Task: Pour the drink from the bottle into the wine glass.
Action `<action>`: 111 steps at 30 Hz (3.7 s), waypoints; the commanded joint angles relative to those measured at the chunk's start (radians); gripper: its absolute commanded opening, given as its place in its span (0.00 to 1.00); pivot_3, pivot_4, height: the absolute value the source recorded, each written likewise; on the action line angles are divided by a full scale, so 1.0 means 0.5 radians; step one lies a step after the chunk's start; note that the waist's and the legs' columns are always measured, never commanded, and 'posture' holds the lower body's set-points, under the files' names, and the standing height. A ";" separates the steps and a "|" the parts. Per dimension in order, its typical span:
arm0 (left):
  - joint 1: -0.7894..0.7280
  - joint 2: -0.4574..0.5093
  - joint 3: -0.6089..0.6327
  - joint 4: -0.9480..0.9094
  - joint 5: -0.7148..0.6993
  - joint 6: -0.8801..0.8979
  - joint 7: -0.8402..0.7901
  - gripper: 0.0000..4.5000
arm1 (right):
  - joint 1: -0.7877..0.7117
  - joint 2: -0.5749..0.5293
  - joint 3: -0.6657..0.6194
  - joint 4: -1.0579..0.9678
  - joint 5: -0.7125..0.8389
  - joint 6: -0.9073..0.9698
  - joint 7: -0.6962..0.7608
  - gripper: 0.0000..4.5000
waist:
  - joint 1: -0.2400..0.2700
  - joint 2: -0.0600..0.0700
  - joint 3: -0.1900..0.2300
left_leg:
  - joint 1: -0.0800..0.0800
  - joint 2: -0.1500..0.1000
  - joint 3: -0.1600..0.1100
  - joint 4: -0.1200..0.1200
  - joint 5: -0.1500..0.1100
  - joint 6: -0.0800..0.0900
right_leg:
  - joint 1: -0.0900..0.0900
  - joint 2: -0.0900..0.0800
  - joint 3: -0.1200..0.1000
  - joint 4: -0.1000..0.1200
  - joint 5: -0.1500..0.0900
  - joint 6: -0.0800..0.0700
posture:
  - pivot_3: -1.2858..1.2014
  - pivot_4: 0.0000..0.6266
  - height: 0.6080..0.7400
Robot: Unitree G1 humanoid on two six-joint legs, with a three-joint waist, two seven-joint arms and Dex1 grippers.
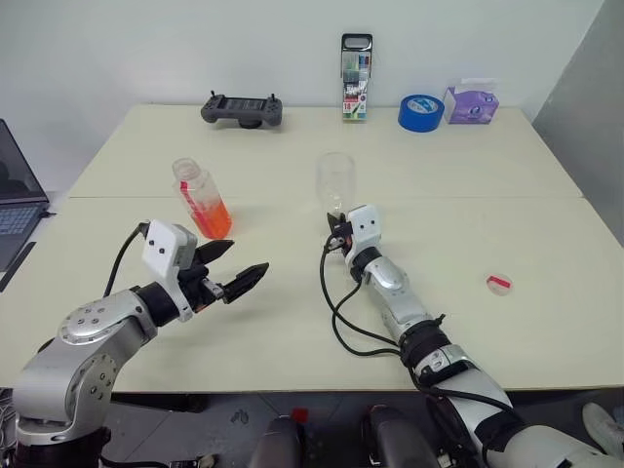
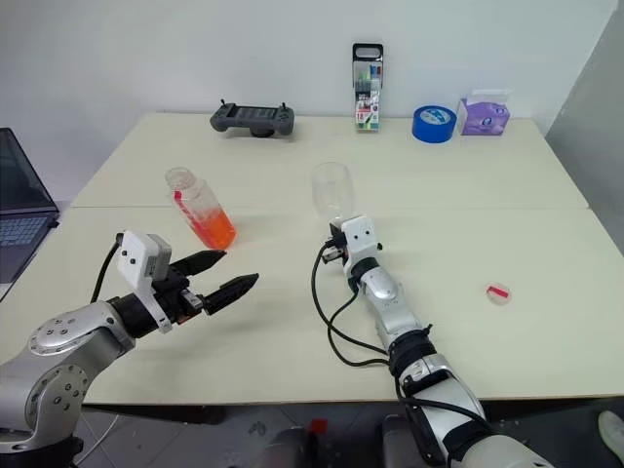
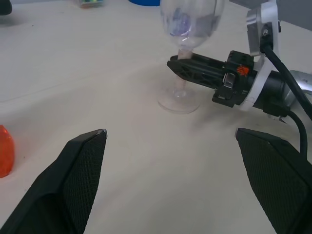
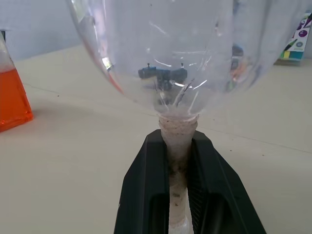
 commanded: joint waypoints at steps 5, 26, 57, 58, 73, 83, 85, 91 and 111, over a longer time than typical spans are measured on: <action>-0.118 0.012 -0.068 0.058 0.027 -0.071 0.022 1.00 | 0.086 -0.032 -0.022 0.002 -0.086 0.026 0.039 0.04 | 0.002 -0.001 0.000 | 0.001 0.000 0.000 0.000 0.000 0.000 | 0.001 0.000 0.000 0.000 0.000 0.000 | 0.52 0.24 1.00; -0.054 -0.166 0.057 0.558 0.321 -0.567 0.210 1.00 | 0.511 -0.291 0.003 -1.118 -0.072 0.696 0.340 0.99 | 0.008 -0.002 -0.001 | 0.000 0.000 0.001 -0.002 -0.001 -0.001 | 0.002 -0.001 0.001 -0.005 0.000 0.000 | 0.52 0.24 1.00; -0.620 -0.143 -0.044 1.188 0.680 -1.048 0.277 1.00 | -0.921 -1.158 -0.610 -2.386 1.560 3.642 0.675 0.99 | 0.028 -0.005 -0.001 | -0.021 -0.004 -0.002 -0.001 -0.001 0.001 | -0.013 -0.008 -0.005 -0.011 0.001 0.000 | 0.52 0.24 1.00; -0.646 -0.145 -0.054 1.233 0.683 -1.063 0.260 1.00 | -0.917 -1.153 -0.610 -2.387 1.561 3.639 0.668 0.99 | 0.026 -0.005 -0.001 | -0.021 -0.003 -0.002 -0.002 -0.001 0.001 | -0.013 -0.007 -0.005 -0.011 0.001 0.000 | 0.52 0.24 1.00; -0.684 -0.225 0.048 1.330 0.565 -1.203 0.233 1.00 | -0.873 -1.176 -0.603 -2.433 1.575 3.650 0.611 0.99 | 0.024 -0.005 -0.001 | -0.032 -0.001 -0.001 0.000 -0.001 0.001 | -0.027 -0.005 -0.004 -0.001 0.001 0.000 | 0.52 0.24 1.00; -0.636 -0.239 0.092 1.342 0.543 -1.210 0.300 1.00 | -0.881 -1.186 -0.588 -2.425 1.567 3.636 0.605 0.99 | 0.025 -0.005 -0.001 | -0.033 -0.001 -0.003 0.001 -0.001 0.001 | -0.027 -0.005 -0.005 -0.001 0.001 0.000 | 0.52 0.24 1.00; -0.664 -0.233 0.071 1.399 0.561 -1.240 0.275 1.00 | -0.885 -1.181 -0.588 -2.420 1.566 3.630 0.601 0.99 | 0.025 -0.005 -0.001 | -0.033 -0.001 -0.003 0.001 -0.001 0.001 | -0.027 -0.005 -0.005 -0.001 0.001 0.000 | 0.52 0.24 1.00; -0.954 -0.223 -0.016 1.831 0.631 -1.420 0.151 1.00 | -0.896 -1.160 -0.574 -2.389 1.554 3.610 0.590 0.99 | 0.026 -0.005 -0.001 | -0.033 -0.001 -0.004 0.003 0.000 0.001 | -0.027 -0.004 -0.010 0.001 0.001 0.000 | 0.52 0.24 1.00; -1.368 -0.221 -0.077 2.548 0.724 -1.832 -0.021 0.65 | -0.902 -1.183 -0.607 -2.397 1.571 3.656 0.550 1.00 | 0.023 -0.005 -0.001 | -0.037 -0.001 -0.003 0.003 0.000 0.001 | -0.032 -0.004 -0.013 0.001 0.001 0.000 | 0.52 0.24 1.00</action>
